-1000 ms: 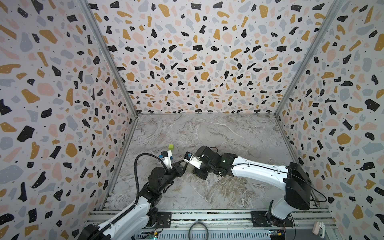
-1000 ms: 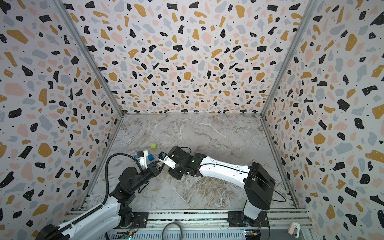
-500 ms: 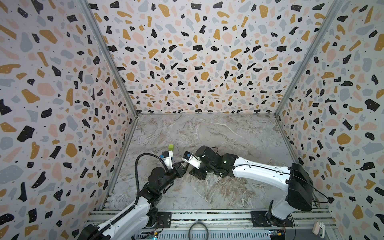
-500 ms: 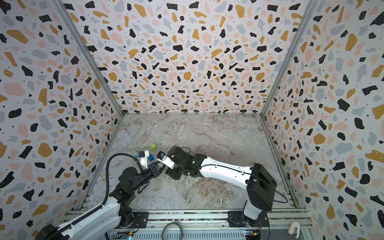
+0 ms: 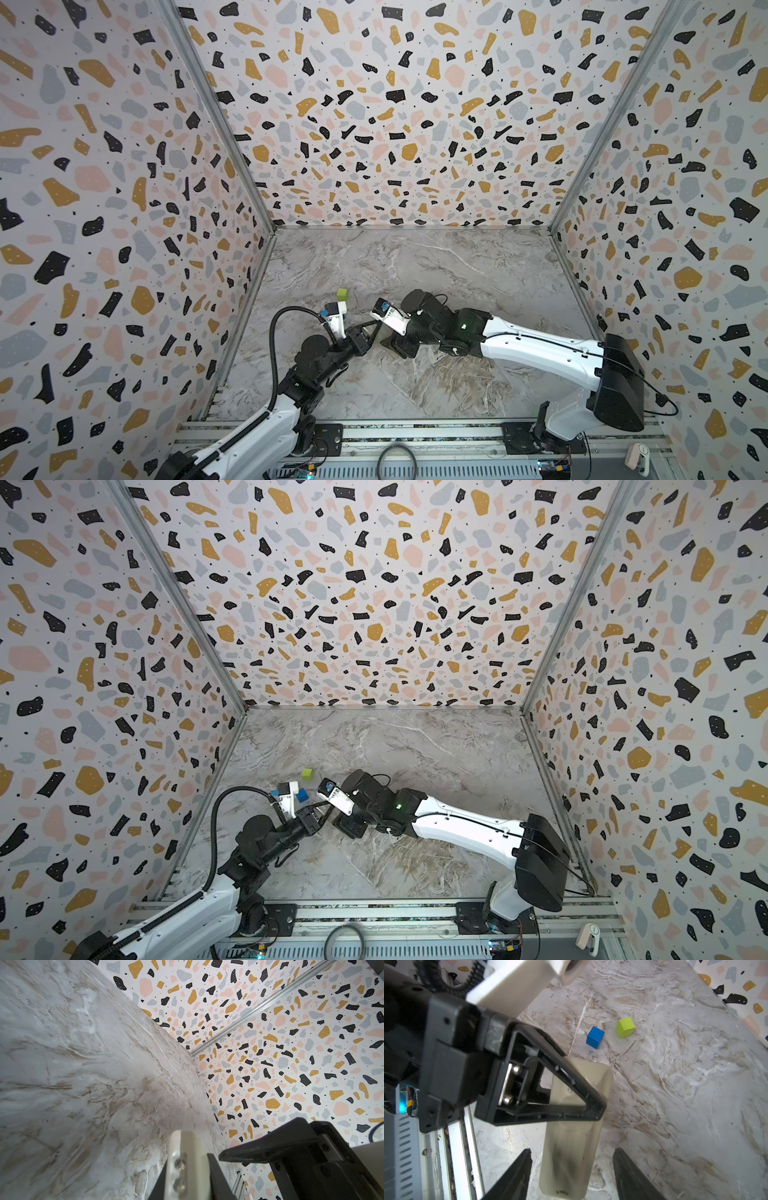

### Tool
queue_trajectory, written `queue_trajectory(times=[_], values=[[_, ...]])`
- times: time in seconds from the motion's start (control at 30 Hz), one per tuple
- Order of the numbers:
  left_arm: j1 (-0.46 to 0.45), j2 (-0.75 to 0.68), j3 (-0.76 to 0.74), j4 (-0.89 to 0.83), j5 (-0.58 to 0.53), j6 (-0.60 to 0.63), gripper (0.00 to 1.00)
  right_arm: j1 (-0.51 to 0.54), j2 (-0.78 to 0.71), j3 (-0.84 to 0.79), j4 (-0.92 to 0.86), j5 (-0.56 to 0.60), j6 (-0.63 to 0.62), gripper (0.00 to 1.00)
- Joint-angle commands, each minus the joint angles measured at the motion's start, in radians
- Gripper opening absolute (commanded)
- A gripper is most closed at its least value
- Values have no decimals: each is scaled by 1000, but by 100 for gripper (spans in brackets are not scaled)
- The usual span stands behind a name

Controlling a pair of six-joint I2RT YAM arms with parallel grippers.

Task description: Load the batteries into the remote control

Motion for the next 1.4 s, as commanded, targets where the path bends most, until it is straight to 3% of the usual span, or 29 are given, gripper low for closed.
queue_trajectory(times=[0.0,0.2,0.63,1.37], values=[[-4,-17,21,57,16,-1,0,-22,-74,-44,-6,-8,27,65],[-3,-22,20,51,16,0,0,-53,-113,-103,9,-31,39,64],[-3,-24,26,55,22,-6,0,-74,-51,-106,42,-61,23,62],[-3,-48,48,134,69,-77,0,-93,49,-129,74,-16,-12,60]])
